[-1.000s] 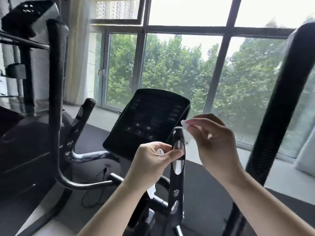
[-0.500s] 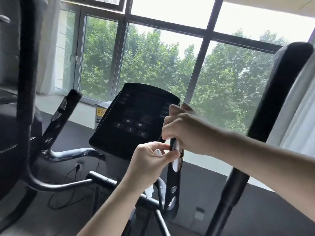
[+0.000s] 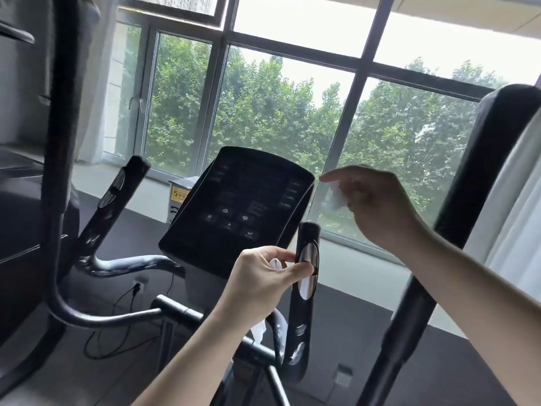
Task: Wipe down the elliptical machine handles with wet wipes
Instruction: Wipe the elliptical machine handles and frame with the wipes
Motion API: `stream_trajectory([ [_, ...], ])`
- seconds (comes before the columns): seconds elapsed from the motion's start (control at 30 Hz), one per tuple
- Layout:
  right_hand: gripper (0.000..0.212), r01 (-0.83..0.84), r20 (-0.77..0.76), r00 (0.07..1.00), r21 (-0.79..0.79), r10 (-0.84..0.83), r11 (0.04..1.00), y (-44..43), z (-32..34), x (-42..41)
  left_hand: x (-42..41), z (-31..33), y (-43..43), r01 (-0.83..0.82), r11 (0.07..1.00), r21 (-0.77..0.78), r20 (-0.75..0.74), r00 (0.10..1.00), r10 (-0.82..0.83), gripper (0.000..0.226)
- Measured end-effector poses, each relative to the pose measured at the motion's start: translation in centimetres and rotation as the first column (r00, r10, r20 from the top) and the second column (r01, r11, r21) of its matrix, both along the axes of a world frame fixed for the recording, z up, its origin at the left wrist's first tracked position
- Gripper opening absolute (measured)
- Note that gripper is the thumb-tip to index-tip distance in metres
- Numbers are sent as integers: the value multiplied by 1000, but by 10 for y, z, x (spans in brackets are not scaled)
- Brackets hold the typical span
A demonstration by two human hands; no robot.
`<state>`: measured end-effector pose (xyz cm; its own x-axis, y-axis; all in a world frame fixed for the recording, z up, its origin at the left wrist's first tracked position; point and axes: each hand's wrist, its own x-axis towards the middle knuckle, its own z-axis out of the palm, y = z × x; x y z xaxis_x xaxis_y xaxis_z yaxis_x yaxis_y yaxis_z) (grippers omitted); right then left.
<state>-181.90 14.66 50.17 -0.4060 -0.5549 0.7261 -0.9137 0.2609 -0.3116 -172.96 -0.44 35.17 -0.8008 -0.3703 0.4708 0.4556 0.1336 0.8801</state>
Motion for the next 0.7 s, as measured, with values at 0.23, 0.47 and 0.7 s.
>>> stream_trajectory([
  [0.23,32,-210,53,977,66,207,975,-23,-15,8,2,0,1,-20,1000,12,14,1000,20,32],
  [0.47,22,-104,-89,985,388,150,916,-28,-29,-2,4,3,3,-35,999,13,34,999,34,25],
  [0.7,23,-132,-96,977,432,192,892,-26,-23,2,2,2,3,-46,999,15,19,999,46,22],
])
